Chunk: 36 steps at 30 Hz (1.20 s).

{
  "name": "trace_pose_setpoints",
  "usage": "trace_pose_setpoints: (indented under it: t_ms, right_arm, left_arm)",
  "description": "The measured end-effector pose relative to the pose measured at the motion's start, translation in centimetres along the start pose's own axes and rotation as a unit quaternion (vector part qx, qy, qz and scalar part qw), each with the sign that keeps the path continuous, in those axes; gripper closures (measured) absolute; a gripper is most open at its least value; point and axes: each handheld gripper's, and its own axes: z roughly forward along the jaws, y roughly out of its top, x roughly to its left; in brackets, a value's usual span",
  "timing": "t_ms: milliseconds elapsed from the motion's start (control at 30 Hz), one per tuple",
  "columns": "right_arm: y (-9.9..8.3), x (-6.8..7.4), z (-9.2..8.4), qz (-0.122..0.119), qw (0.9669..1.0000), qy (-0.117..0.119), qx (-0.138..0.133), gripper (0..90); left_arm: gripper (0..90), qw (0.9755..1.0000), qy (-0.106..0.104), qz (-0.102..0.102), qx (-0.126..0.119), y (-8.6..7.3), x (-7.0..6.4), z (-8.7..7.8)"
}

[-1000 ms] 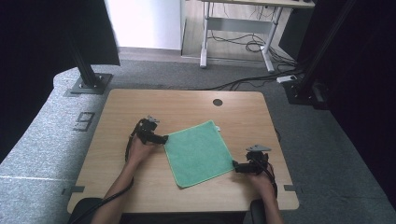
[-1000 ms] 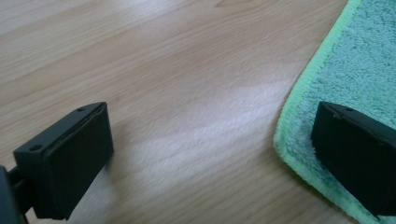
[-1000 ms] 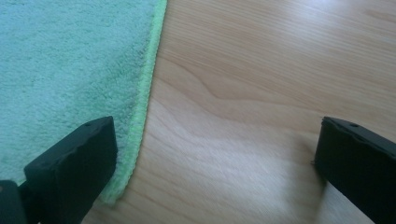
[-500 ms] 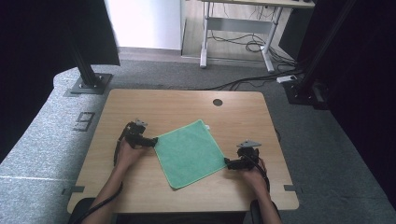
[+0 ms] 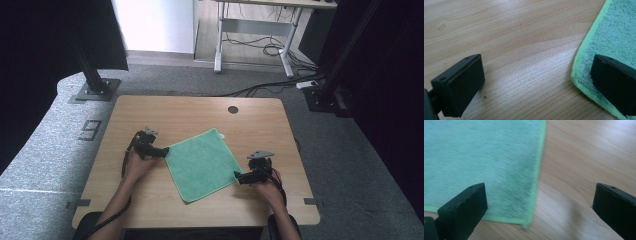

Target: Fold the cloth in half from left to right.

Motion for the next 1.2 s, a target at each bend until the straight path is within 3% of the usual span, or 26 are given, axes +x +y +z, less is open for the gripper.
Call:
trace_pose_setpoints:
  t_ms: [300, 700, 900, 933, 967, 1133, 1167, 1200]
  right_arm:
    - [1.8, 3.8, 0.6, -0.045, 0.9977, 0.051, 0.002, 0.0]
    - [3.3, 9.5, 2.0, -0.091, 0.9881, 0.123, 0.014, 0.0]
    - [3.8, 12.5, 2.5, -0.115, 0.9795, 0.164, 0.019, 0.0]
    - [3.8, 12.5, 2.5, -0.115, 0.9795, 0.164, 0.019, 0.0]
    - [3.9, 13.6, 2.6, -0.125, 0.9740, 0.188, 0.024, 1.5]
    - [4.1, 15.8, 2.7, -0.145, 0.9655, 0.215, 0.028, 11.2]
    - [4.1, 15.8, 2.7, -0.145, 0.9655, 0.215, 0.028, 11.2]
    - [4.1, 16.6, 2.8, -0.154, 0.9618, 0.224, 0.032, 14.9]
  left_arm:
    - [0.0, 1.0000, 0.000, 0.000, 0.000, 0.0, 0.0, 0.0]
    - [0.0, 1.0000, -0.004, 0.006, 0.000, 0.0, 0.0, 0.0]
    - [0.0, 1.0000, -0.004, 0.005, -0.001, 0.0, 0.0, 0.0]
    - [0.0, 1.0000, -0.004, 0.005, -0.001, 0.0, 0.0, 0.0]
    - [0.0, 1.0000, -0.004, 0.006, -0.001, 0.0, 0.0, 0.0]
    - [0.0, 1.0000, -0.006, 0.006, -0.002, 0.0, 0.0, 0.0]
    - [0.1, 1.0000, -0.006, 0.006, -0.002, 0.0, 0.0, 0.0]
    - [0.4, 1.0000, -0.007, 0.007, -0.003, 0.0, 0.0, 0.0]
